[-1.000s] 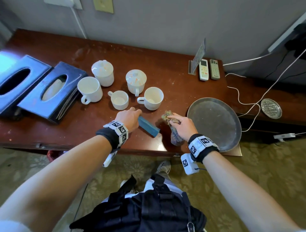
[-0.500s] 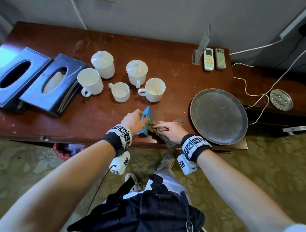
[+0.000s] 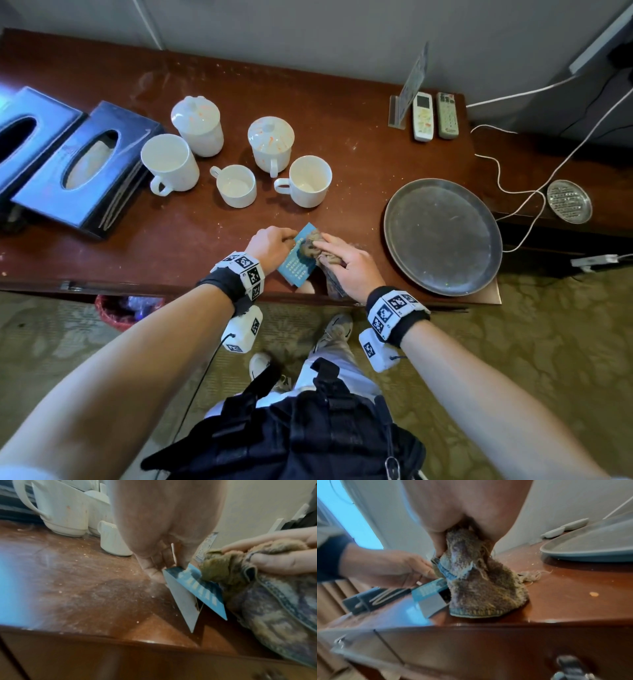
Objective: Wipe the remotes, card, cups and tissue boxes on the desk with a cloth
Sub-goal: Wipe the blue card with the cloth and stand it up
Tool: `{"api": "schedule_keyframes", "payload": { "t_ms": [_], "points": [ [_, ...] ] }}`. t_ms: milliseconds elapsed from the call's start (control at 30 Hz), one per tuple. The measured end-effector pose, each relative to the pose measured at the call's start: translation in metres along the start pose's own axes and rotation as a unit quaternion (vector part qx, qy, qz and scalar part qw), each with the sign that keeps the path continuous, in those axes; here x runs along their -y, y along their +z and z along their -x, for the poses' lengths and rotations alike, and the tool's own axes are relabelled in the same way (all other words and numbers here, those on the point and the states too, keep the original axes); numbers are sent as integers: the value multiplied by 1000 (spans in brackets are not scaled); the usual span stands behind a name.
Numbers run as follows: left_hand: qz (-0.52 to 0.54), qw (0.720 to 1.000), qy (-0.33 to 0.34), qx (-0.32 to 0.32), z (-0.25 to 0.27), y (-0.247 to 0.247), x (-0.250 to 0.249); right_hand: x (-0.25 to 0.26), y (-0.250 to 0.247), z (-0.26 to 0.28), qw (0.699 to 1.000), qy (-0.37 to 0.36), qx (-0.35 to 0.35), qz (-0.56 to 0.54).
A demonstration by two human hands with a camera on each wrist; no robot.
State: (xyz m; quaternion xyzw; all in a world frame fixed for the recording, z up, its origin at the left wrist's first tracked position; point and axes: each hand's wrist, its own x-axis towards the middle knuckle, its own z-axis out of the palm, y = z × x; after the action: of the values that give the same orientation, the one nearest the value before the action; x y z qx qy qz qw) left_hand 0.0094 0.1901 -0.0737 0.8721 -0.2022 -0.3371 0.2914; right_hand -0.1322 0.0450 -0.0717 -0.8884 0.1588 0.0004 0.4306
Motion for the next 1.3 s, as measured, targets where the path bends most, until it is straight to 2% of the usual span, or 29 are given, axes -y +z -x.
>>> {"api": "schedule_keyframes", "payload": {
  "t_ms": [133, 233, 333, 400, 500, 533, 600, 733, 767, 833, 933, 1000, 1100, 1133, 1200, 1267, 1300],
  "points": [
    [-72, 995, -1, -62, 0, -1, 15, -4, 24, -1, 994, 14, 85, 74],
    [-123, 989, 37, -78, 13, 1, 38, -2, 39, -3, 991, 25, 58, 118],
    [-198, 978, 50, -32, 28, 10, 55, 4, 51, -5, 983, 29, 22, 183],
    [-221, 974, 30, -24, 31, 15, 60, 8, 56, -3, 977, -12, 17, 214],
    [-230, 972, 24, -41, 31, 18, 62, 0, 59, 3, 958, -132, 56, 247],
    [-231, 972, 24, -44, 31, 18, 63, -1, 56, 3, 953, -142, 70, 258],
    [-226, 973, 21, -43, 30, 18, 64, 0, 49, -8, 956, -110, 66, 264],
    [-209, 977, 20, -43, 24, 17, 63, 13, 49, -33, 971, 38, 14, 237],
    [-207, 977, 20, -46, 24, 17, 63, 17, 53, -33, 973, 43, 13, 224],
    [-203, 978, 20, -48, 24, 18, 65, 21, 64, -24, 976, -18, 36, 215],
    [-189, 980, 23, -52, 25, 18, 67, 7, 60, -8, 960, -129, 79, 235],
    [-186, 981, 19, -53, 24, 17, 66, 0, 47, -16, 957, -116, 94, 250],
    [-185, 982, 13, -44, 24, 15, 63, 5, 46, -31, 969, -20, 61, 241],
    [-184, 982, 12, -42, 24, 14, 63, 10, 50, -32, 970, -11, 58, 235],
    [-183, 982, 12, -40, 25, 14, 62, 12, 56, -26, 964, -78, 77, 242],
    [-181, 983, 12, -41, 24, 14, 63, 4, 48, -19, 944, -170, 107, 261],
    [-180, 983, 11, -40, 24, 14, 63, 0, 40, -22, 942, -161, 123, 268]
  ]
}}
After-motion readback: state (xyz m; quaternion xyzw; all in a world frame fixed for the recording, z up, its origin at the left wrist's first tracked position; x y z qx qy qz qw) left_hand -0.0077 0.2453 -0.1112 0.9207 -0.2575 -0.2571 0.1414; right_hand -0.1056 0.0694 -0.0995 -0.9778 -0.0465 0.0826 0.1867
